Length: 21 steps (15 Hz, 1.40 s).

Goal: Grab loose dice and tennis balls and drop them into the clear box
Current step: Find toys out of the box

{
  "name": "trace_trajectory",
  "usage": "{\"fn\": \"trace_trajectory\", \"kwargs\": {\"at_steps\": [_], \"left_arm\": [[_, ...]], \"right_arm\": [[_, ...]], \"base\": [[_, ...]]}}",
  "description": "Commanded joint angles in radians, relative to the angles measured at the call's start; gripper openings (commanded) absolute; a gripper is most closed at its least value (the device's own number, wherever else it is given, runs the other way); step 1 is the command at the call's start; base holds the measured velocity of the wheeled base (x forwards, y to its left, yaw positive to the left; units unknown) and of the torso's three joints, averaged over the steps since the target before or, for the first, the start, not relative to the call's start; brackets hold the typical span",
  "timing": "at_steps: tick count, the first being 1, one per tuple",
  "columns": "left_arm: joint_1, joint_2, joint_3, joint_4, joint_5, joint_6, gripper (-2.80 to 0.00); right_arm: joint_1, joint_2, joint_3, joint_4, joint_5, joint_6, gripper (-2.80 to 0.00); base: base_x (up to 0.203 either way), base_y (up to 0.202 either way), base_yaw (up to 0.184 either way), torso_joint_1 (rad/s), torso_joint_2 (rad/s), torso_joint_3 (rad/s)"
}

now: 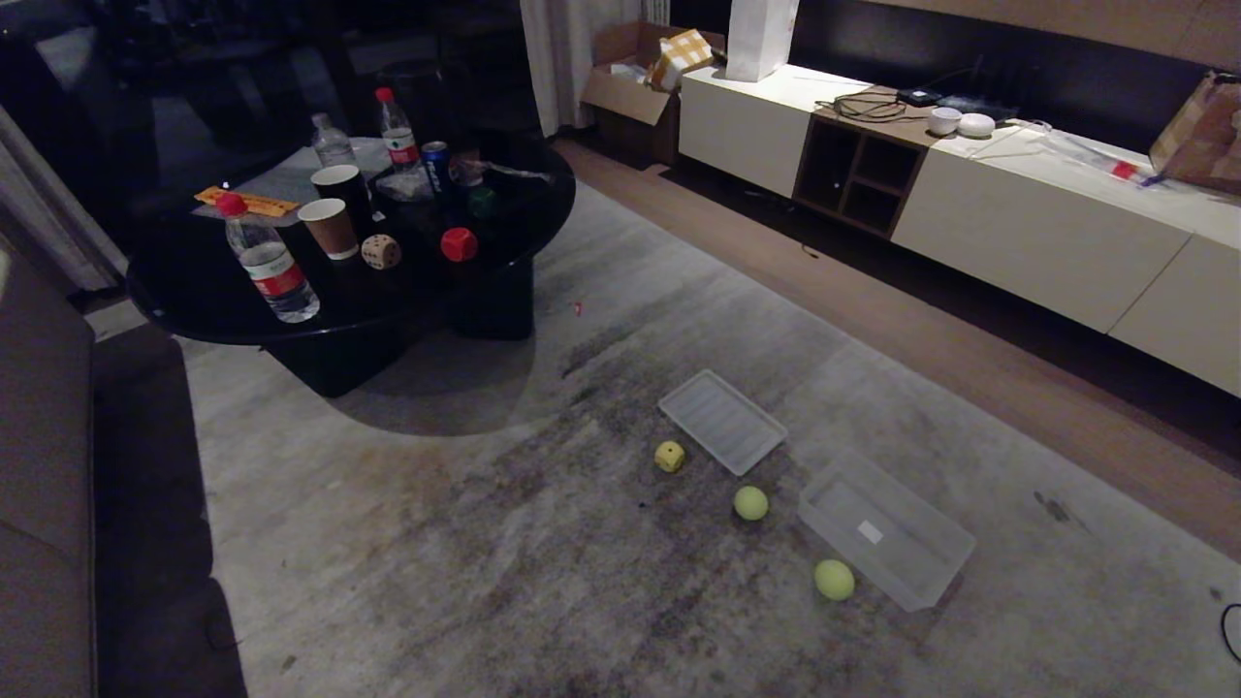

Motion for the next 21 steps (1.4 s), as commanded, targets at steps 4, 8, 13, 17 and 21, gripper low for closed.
{"fn": "trace_trajectory", "kwargs": {"at_steps": [4,8,13,17,21], "left_arm": [[-0.001,0.002,0.002,0.000,0.001,0.001,-2.80],[-0.001,0.002,0.002,0.000,0.002,0.001,-2.80],[0.001,0.002,0.002,0.000,0.002,0.001,-2.80],[0.000,0.002,0.002,0.000,0.002,0.002,-2.80],[-0.001,0.002,0.002,0.000,0.000,0.002,-2.80]], "right_arm": [[0.001,0.001,0.000,0.001,0.000,-0.001,-2.80],[0.001,0.001,0.000,0.001,0.000,0.001,-2.80],[0.001,0.001,0.000,0.002,0.000,0.001,-2.80],[0.001,0.001,0.000,0.001,0.000,0.001,-2.80],[-0.001,0.001,0.000,0.002,0.000,0.001,-2.80]], "base": [[0.000,0.000,0.000,0.001,0.00,-0.197],[0.000,0.000,0.000,0.002,0.00,-0.202],[0.000,0.000,0.000,0.004,0.00,-0.195],[0.000,0.000,0.000,0.001,0.00,-0.199],[0.000,0.000,0.000,0.001,0.01,-0.201]]}}
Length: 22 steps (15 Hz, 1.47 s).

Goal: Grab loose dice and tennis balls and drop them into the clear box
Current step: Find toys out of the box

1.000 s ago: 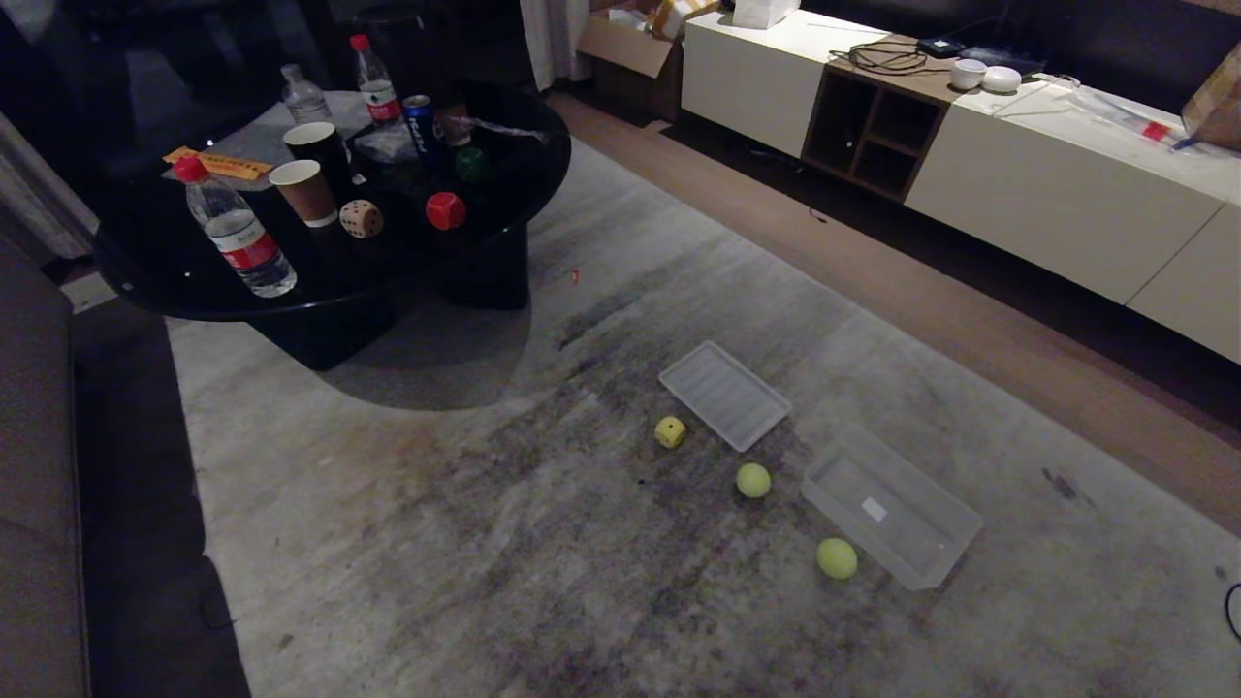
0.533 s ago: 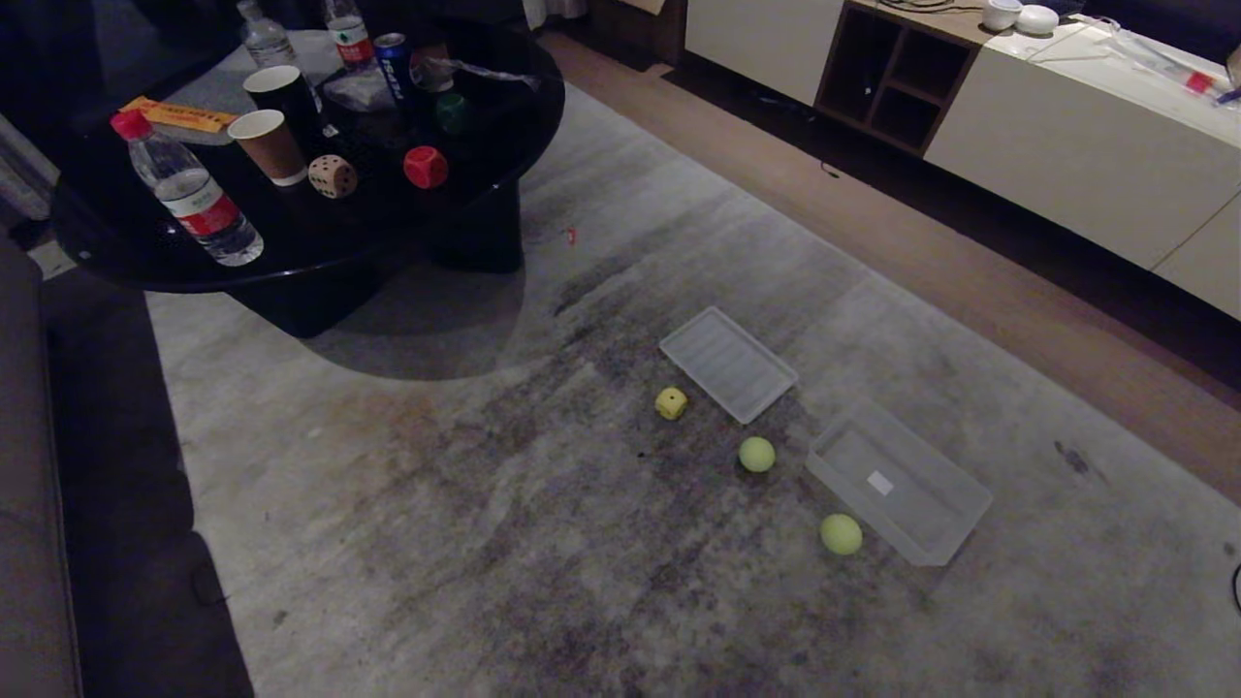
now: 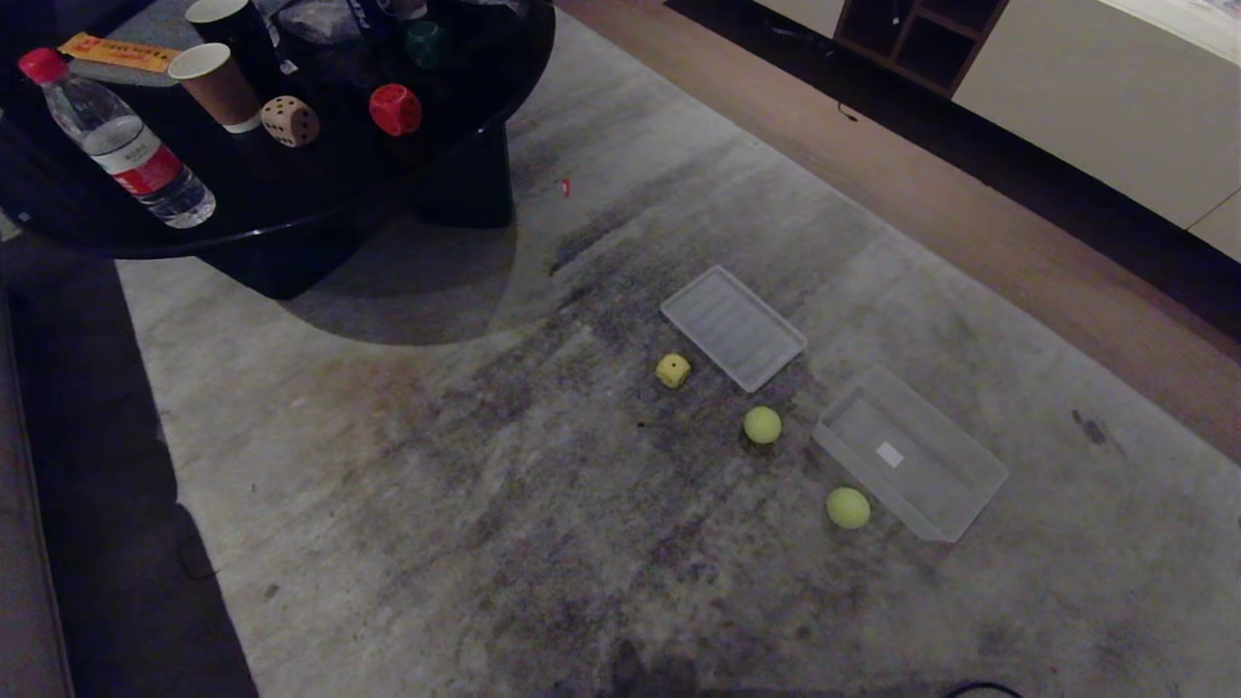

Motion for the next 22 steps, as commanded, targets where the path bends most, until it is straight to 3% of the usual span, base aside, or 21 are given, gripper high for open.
{"fn": "trace_trajectory", "kwargs": {"at_steps": [1,22], "left_arm": [[0.000,0.002,0.002,0.000,0.000,0.000,-2.80],[0.000,0.002,0.002,0.000,-0.001,0.001,-2.80]], "right_arm": [[0.000,0.000,0.000,0.001,0.000,0.000,-2.80],[-0.001,0.000,0.000,0.001,0.000,0.000,-2.80]], "base": [[0.000,0.000,0.000,0.005,0.00,-0.197],[0.000,0.000,0.000,0.002,0.00,-0.196]]}}
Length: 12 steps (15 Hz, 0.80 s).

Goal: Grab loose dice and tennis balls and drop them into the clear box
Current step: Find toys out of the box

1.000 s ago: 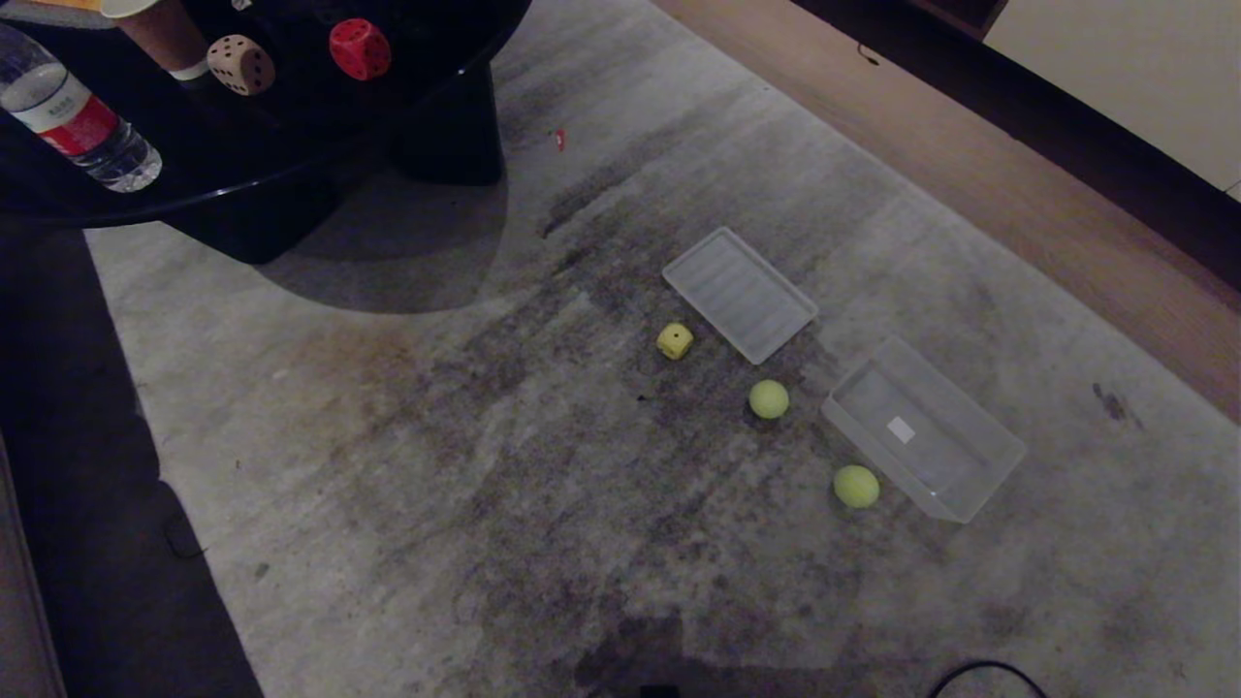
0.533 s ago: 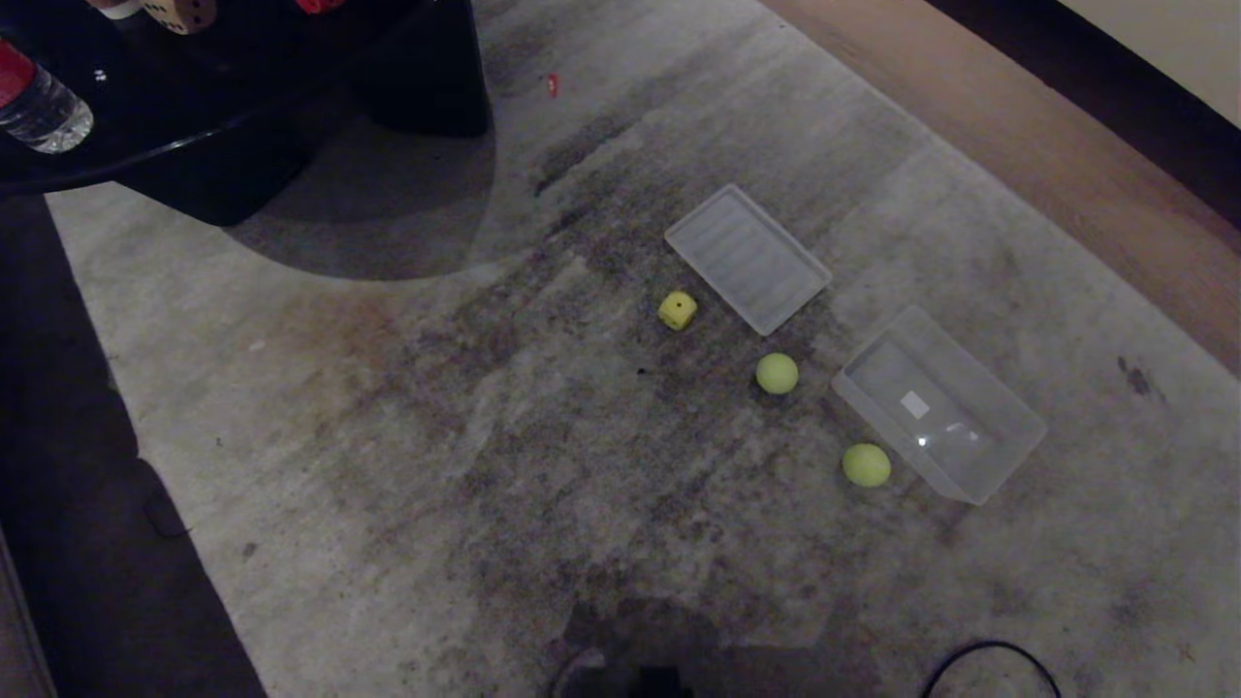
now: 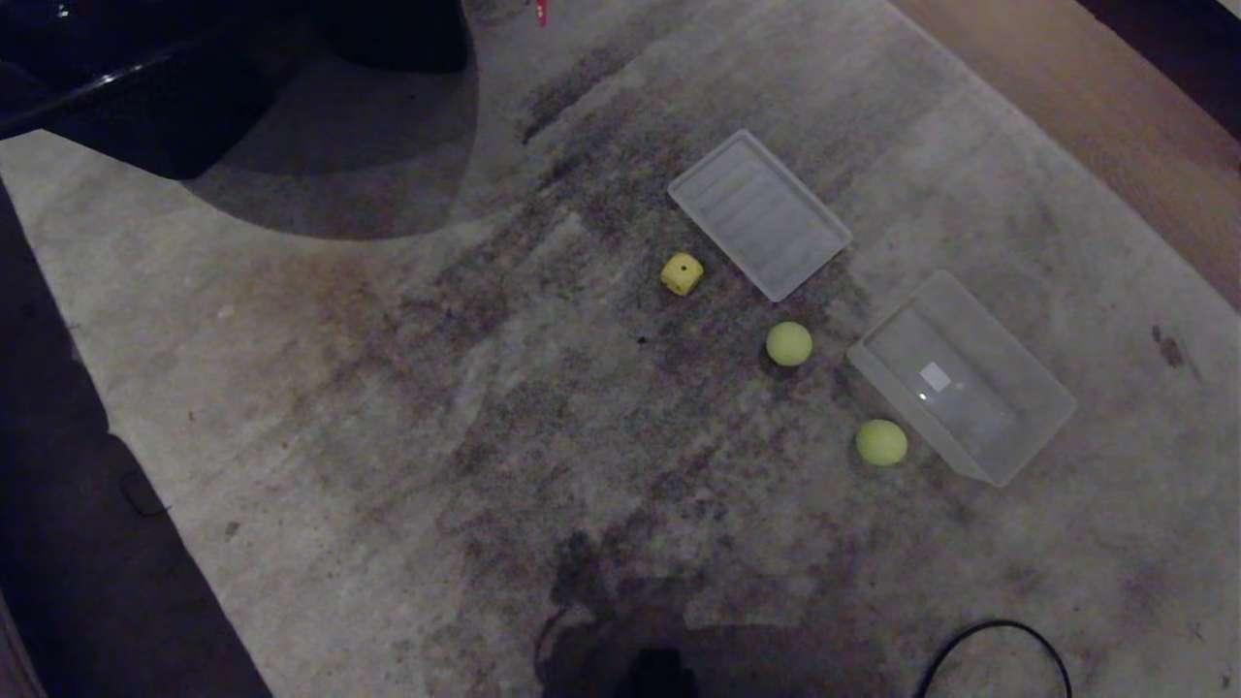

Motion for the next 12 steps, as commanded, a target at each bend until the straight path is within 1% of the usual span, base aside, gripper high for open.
{"fn": "trace_trajectory", "kwargs": {"at_steps": [1,12], "left_arm": [[-0.001,0.002,0.002,0.000,0.002,-0.001,-2.80],[0.000,0.002,0.002,0.002,0.000,0.001,-2.80]], "right_arm": [[0.001,-0.001,0.000,0.001,0.000,0.000,-2.80],[0.001,-0.001,0.000,0.001,0.000,-0.004,-2.80]], "base": [[0.000,0.000,0.000,0.002,0.01,-0.193],[0.000,0.000,0.000,0.001,0.00,-0.198]]}}
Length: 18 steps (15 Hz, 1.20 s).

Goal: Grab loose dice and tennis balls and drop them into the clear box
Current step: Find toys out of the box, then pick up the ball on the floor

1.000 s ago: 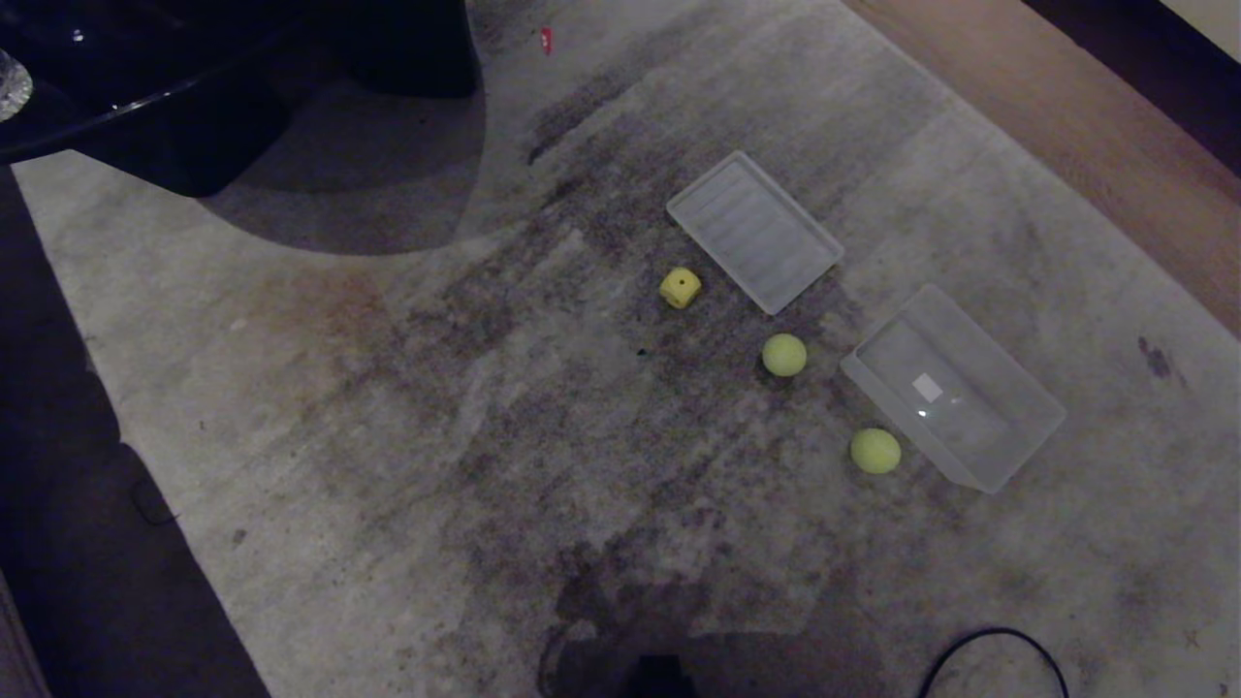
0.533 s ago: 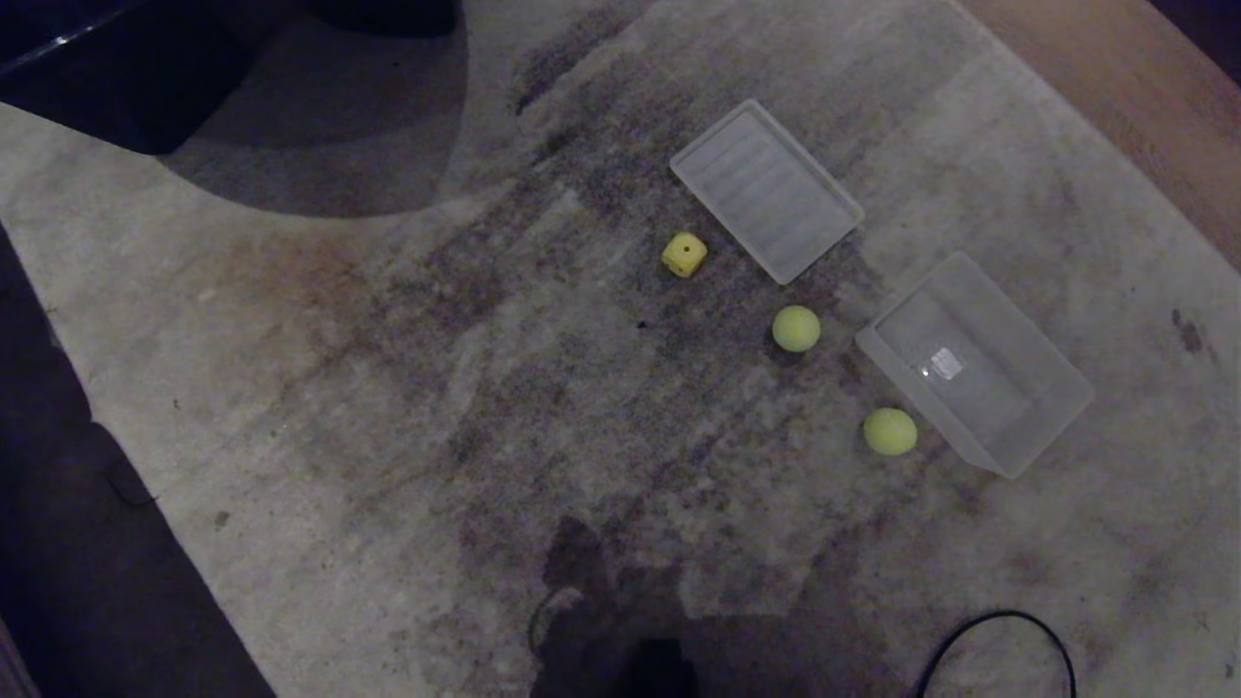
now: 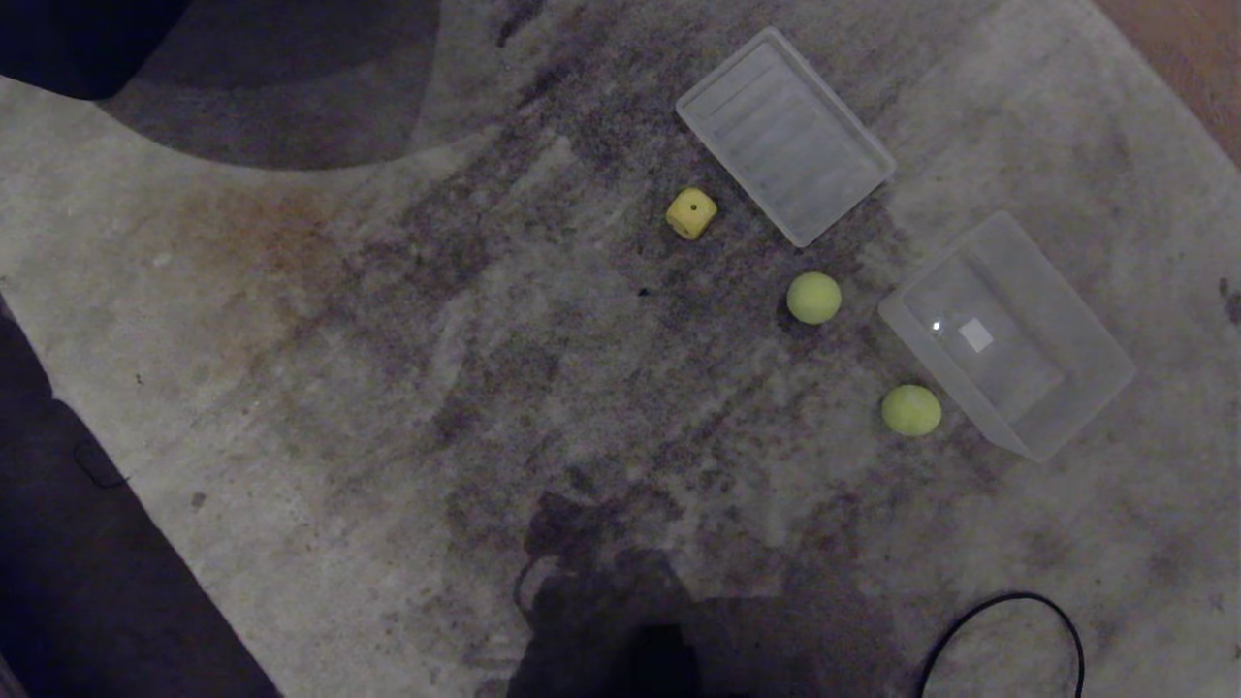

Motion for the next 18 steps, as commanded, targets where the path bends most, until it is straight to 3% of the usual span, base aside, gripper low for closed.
{"fn": "trace_trajectory", "kwargs": {"at_steps": [1,7,11,14,18], "left_arm": [[0.001,0.002,0.002,0.001,0.001,-0.002,-2.80],[0.001,0.002,0.002,-0.001,0.007,-0.017,-2.80],[0.001,0.002,0.002,-0.001,0.007,-0.017,-2.80],[-0.001,0.002,0.002,-0.001,0.007,-0.017,-2.80],[0.001,0.002,0.002,-0.001,0.007,-0.017,-2.80]], "right_arm": [[0.001,-0.001,0.000,0.000,0.002,-0.006,-2.80],[-0.005,0.040,-0.058,0.012,-0.002,-0.021,-2.80],[-0.030,0.402,-0.221,0.007,-0.012,0.057,-2.80],[-0.055,0.748,-0.295,-0.153,-0.016,0.128,-2.80],[-0.033,1.223,-0.349,-0.513,-0.072,0.249,-2.80]], "base": [[0.000,0.000,0.000,-0.002,0.00,-0.129],[0.000,0.000,0.000,0.002,0.00,-0.020],[0.000,0.000,0.000,0.000,0.00,0.000],[0.000,0.000,0.000,0.000,0.00,0.000],[0.000,0.000,0.000,0.000,0.00,0.000]]}}
